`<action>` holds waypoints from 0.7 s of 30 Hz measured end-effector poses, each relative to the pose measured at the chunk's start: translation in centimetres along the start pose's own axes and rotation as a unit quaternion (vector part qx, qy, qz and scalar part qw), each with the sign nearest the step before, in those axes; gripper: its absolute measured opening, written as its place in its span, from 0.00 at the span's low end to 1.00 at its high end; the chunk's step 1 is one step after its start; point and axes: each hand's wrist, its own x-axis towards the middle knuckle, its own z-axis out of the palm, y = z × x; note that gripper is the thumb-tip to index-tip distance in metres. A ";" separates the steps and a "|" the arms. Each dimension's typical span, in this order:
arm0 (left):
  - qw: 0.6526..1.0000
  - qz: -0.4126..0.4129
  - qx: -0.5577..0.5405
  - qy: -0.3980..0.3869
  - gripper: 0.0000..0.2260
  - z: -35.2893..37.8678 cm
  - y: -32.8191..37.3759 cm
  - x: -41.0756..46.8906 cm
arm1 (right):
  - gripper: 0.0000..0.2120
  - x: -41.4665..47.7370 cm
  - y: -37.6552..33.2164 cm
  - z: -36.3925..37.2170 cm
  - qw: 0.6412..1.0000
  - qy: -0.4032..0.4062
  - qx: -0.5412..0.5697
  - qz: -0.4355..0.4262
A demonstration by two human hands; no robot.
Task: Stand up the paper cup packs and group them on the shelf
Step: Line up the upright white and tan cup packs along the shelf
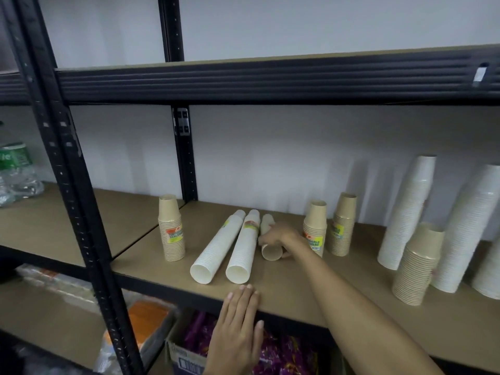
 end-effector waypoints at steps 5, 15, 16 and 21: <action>1.000 -0.005 0.010 0.001 0.21 -0.1 0.5 0.0 | 0.20 -1.6 1.9 0.9 0.971 0.121 0.184 -0.092; 0.998 0.006 0.014 -0.059 0.21 -2.6 0.9 0.6 | 0.20 -3.4 5.0 4.8 0.959 0.197 0.169 -0.113; 0.998 0.008 0.005 -0.060 0.21 -3.1 0.9 0.7 | 0.20 -3.5 5.0 5.0 0.961 0.191 0.171 -0.103; 0.999 -0.002 -0.042 0.011 0.18 -6.0 -2.1 -0.9 | 0.15 -7.6 4.4 7.0 0.942 0.287 0.144 -0.101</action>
